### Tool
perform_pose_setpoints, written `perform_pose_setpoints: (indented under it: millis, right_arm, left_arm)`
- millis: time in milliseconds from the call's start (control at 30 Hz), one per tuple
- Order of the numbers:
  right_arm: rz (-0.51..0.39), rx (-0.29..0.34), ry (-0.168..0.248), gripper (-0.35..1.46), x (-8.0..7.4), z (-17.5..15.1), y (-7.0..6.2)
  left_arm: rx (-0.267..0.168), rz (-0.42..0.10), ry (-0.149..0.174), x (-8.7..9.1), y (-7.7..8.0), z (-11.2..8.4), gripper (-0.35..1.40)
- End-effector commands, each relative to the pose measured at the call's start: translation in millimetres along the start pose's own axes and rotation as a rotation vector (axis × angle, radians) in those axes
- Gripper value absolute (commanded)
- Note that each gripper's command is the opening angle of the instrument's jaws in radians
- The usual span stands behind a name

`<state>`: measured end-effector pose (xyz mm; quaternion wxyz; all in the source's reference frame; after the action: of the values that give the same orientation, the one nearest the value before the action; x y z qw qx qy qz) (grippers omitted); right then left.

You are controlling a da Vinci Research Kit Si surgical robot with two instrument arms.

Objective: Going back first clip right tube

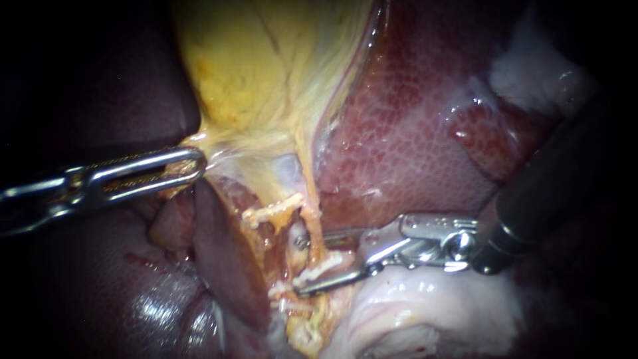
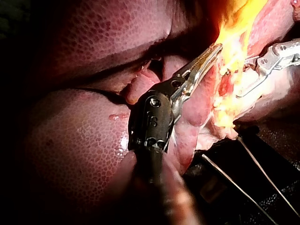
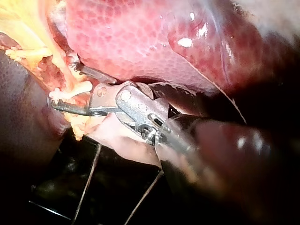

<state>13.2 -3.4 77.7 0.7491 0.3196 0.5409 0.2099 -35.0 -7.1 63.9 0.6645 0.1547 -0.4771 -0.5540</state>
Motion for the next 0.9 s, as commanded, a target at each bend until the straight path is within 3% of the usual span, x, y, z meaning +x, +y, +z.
perform_pose_setpoints:
  millis: [33, 200, 433, 700, 767, 900]
  right_arm:
    - [-0.002, 0.0, 0.001, 0.6, 0.1, -0.7, 0.1]
    - [0.0, 0.012, 0.0, 0.6, 1.0, -3.3, -0.5]
    - [0.013, 0.024, 0.001, 0.6, 3.2, -5.6, -2.5]
    - [0.005, 0.029, 0.007, 0.6, 3.8, -6.0, -3.3]
    - [-0.006, 0.035, 0.02, 0.6, 4.5, -6.5, -3.6]
    - [-0.041, 0.04, 0.059, 0.6, 7.6, -8.5, -4.7]
  left_arm:
    - [-0.001, 0.0, 0.0, 0.0, 0.0, 0.0, -0.35]
    - [-0.001, 0.0, 0.0, 0.0, 0.0, 0.0, -0.35]
    - [0.0, 0.0, 0.0, 0.0, 0.0, 0.0, -0.35]
    - [-0.001, 0.0, 0.0, 0.0, 0.0, -0.1, -0.35]
    - [0.0, 0.0, 0.0, 0.0, 0.0, -0.1, -0.35]
    - [-0.001, 0.0, 0.0, 0.1, 0.0, -0.1, -0.35]
